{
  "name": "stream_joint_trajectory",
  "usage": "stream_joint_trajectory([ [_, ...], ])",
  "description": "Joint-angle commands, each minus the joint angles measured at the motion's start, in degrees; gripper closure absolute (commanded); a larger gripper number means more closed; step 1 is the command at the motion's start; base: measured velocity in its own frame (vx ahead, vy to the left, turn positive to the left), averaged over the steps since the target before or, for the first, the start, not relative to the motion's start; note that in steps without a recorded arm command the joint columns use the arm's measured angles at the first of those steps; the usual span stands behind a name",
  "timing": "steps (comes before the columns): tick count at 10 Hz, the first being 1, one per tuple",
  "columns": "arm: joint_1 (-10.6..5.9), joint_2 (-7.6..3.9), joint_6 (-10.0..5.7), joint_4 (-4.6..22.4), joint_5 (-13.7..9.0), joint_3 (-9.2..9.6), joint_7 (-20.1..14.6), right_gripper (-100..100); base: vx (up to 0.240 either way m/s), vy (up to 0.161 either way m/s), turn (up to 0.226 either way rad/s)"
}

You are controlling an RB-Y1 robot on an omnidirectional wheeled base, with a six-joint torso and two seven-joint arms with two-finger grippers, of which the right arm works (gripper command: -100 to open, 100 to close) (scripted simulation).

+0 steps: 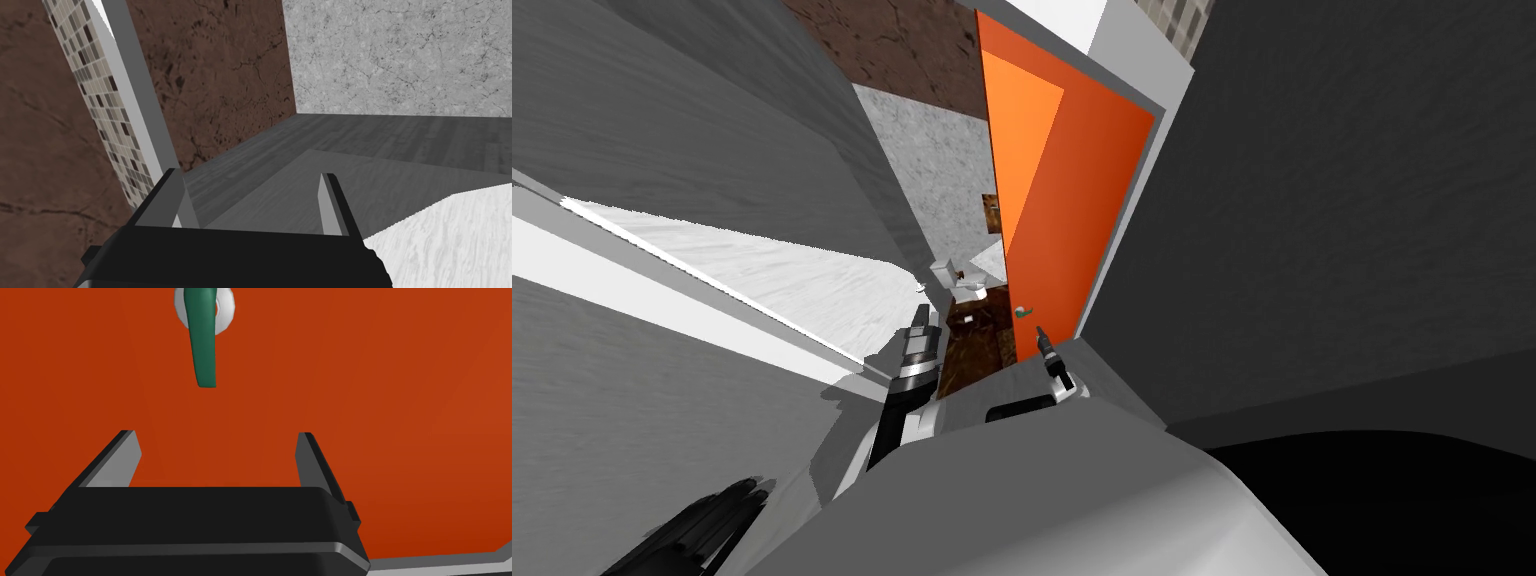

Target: Push the door open

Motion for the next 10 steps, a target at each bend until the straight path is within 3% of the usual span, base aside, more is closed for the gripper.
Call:
stream_joint_trajectory([
  [1,-0.64,0.54,-0.18,1.78,0.20,0.16,0.04,-100,0.116,-0.042,0.043],
  [5,-2.00,1.62,-0.99,5.70,0.53,0.44,0.00,-100,0.100,-0.033,0.040],
  [6,-1.84,1.45,-0.85,5.17,0.48,0.40,0.03,-100,0.032,-0.015,0.007],
  [7,-2.04,0.35,-0.97,5.55,0.39,0.20,0.08,-100,0.117,0.018,0.026],
  [10,-2.31,-0.31,-1.03,5.99,0.20,-0.17,0.25,-100,0.194,0.061,0.026],
])
